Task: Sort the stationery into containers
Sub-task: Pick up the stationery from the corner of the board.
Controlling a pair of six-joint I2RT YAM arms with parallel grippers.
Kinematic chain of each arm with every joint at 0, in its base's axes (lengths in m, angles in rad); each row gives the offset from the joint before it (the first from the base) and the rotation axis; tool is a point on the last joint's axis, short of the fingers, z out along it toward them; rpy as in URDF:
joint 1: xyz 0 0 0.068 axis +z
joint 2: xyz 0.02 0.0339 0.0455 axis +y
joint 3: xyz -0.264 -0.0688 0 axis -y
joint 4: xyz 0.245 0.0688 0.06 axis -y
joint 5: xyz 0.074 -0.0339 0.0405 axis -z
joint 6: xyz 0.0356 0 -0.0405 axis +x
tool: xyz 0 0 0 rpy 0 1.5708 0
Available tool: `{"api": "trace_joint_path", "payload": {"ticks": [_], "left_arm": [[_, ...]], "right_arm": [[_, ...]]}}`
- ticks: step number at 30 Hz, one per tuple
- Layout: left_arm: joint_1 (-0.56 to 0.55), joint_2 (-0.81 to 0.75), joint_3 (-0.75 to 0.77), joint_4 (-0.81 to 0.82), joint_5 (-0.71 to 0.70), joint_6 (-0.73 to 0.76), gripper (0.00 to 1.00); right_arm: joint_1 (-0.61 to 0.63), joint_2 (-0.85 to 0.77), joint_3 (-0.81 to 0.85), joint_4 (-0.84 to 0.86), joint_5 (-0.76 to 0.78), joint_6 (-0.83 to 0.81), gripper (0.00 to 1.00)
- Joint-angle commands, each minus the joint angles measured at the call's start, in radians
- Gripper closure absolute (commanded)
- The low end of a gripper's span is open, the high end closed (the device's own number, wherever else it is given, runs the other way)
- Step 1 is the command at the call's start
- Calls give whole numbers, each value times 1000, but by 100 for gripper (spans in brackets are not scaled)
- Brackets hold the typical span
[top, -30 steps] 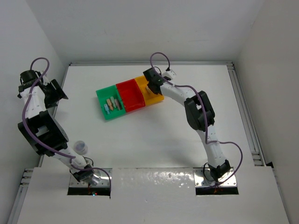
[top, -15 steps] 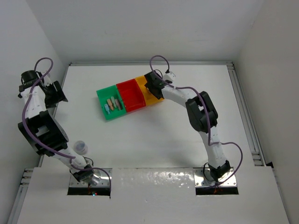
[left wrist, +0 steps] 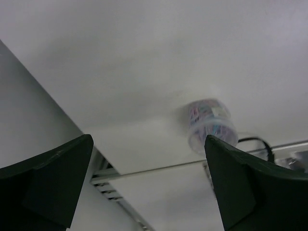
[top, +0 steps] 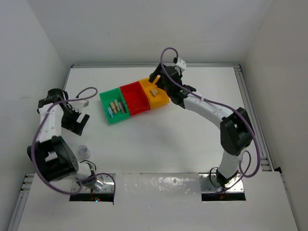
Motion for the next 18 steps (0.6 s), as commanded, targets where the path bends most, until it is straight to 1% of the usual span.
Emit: {"api": "trace_joint_path", "payload": {"ticks": [1, 2, 5, 9, 12, 14, 15, 16, 17, 18], "left_arm": [[-60, -160, -61, -43, -58, 246, 0], [-67, -176, -82, -26, -88, 252, 0], [-79, -204, -157, -20, -89, 268, 0], [-97, -220, -191, -22, -66, 254, 0], [-113, -243, -202, 26, -78, 226, 0], [-126, -245, -210, 72, -122, 182, 0], [-154, -242, -211, 89, -151, 154, 0], [-172, -228, -211, 103, -190, 75, 0], [-191, -221, -201, 107, -243, 49, 0], [-197, -216, -195, 103, -253, 24, 0]], "right_arm": [[-23, -87, -58, 44, -109, -165, 19], [-25, -102, -95, 35, -109, -176, 19], [-33, -161, -182, 28, -144, -199, 18], [-45, -196, -245, -11, -186, -222, 18], [-65, -219, -265, -53, -242, -239, 18], [-80, -231, -264, -70, -311, -255, 18], [-86, -245, -262, -96, -324, -279, 18], [-97, -253, -261, -110, -330, -291, 18], [-100, -263, -262, -125, -330, -304, 18], [-106, -276, -262, -157, -327, -337, 18]]}}
